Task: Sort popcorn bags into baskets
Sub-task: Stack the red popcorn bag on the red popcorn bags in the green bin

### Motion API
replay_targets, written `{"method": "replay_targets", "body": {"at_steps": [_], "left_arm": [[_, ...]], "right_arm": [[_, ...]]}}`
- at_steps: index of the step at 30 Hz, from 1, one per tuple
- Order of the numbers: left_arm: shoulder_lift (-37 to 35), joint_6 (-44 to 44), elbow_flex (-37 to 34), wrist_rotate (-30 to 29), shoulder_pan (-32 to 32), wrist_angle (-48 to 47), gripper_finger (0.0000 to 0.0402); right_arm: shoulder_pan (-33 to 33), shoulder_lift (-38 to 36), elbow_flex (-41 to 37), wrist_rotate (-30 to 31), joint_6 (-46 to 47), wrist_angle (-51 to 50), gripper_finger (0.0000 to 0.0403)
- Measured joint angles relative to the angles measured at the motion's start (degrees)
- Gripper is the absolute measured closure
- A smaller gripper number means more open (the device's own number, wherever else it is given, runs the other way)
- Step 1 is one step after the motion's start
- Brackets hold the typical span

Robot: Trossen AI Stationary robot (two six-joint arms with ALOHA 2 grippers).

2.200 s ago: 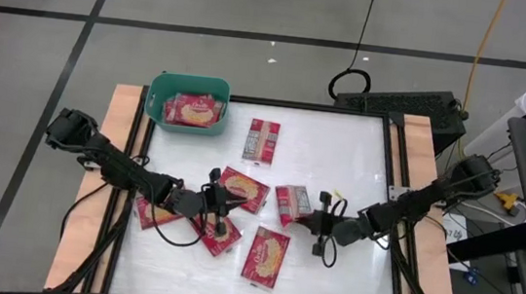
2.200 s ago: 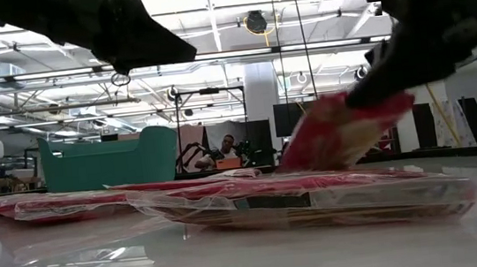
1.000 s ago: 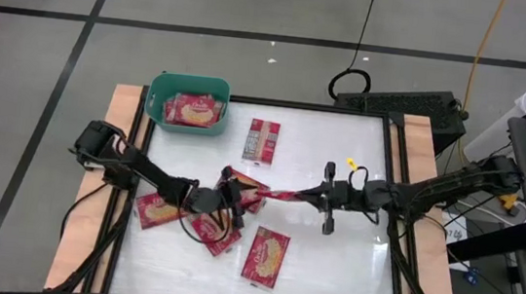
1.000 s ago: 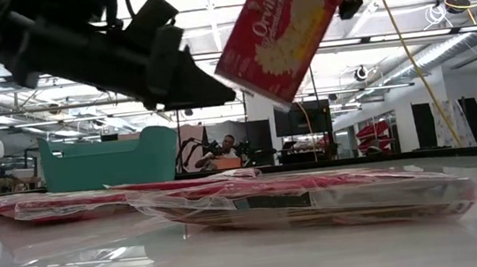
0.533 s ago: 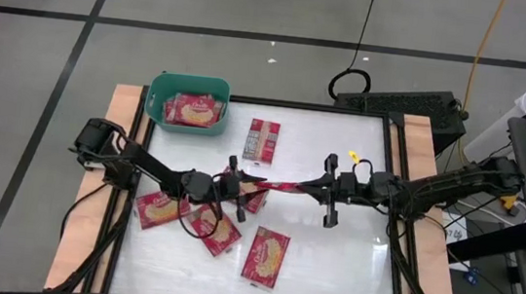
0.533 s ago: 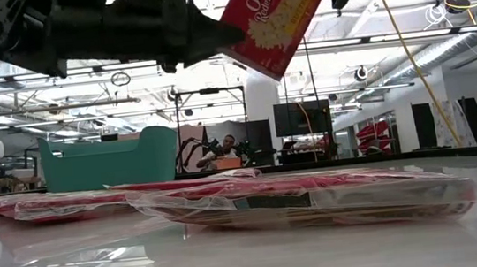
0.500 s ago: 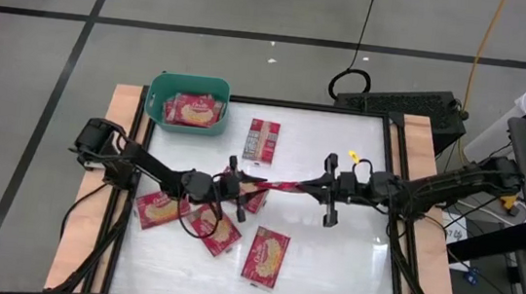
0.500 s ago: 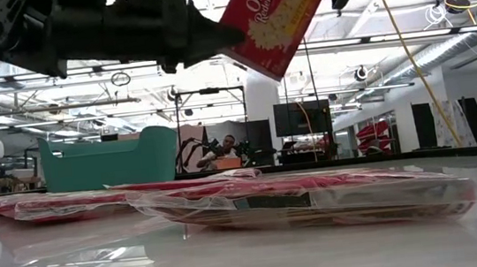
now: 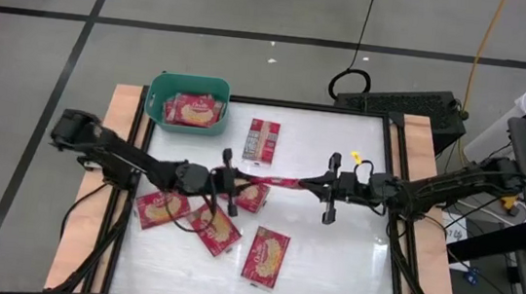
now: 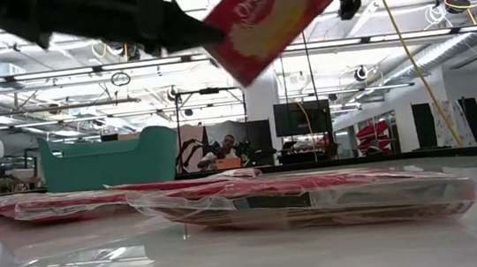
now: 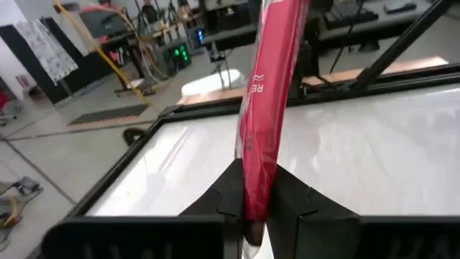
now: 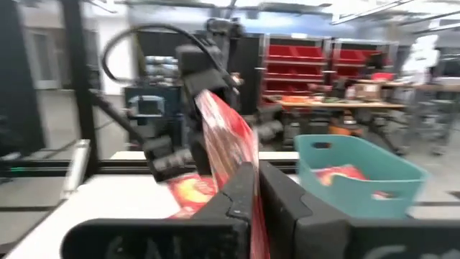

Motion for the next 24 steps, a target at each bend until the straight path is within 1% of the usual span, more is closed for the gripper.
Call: {"method": "replay_targets", "body": {"at_steps": [3,6,8,11,14,16,18,21,24], "left_arm": [[-8.7,-0.6,0.0,0.1,1.2,-12.5,0.0379],[-17.4,-0.8,0.0,0.8,3.6,-24.4,0.0379],[-22.8,-1.2,0.0,0.9,5.5,-30.7,0.0379],[-31.1,-2.5,0.0,1.2,9.1,-41.5,0.0376],[-37.9,-6.1,0.3,1.0,13.3,-50.0,0.0373],[-40.7,-8.3,2.1,0.8,15.5,-55.7,0.0372],[-42.0,-8.9,5.0,0.8,17.8,-61.7,0.0371],[-42.0,-8.2,10.0,0.1,22.0,-71.6,0.0370],[-41.0,-6.7,14.7,0.4,27.4,-79.1,0.0369]], "right_arm": [[-0.5,-1.8,-1.6,2.6,-1.1,0.1,0.0371],[-1.5,-3.4,-3.1,2.6,-1.5,0.1,0.0349],[-2.3,-4.3,-4.3,2.7,-1.3,0.1,0.0336],[-3.1,-4.7,-6.0,2.7,-0.2,0.2,0.0324],[-3.2,-4.4,-7.7,2.5,1.7,0.2,0.0321],[-3.3,-3.9,-8.8,2.5,2.8,0.1,0.0322],[-3.2,-3.4,-9.6,2.5,4.1,0.1,0.0324],[-2.8,-2.7,-10.4,2.3,6.0,0.1,0.0325],[-2.2,-2.6,-10.8,2.3,6.4,0.1,0.0325]]}}
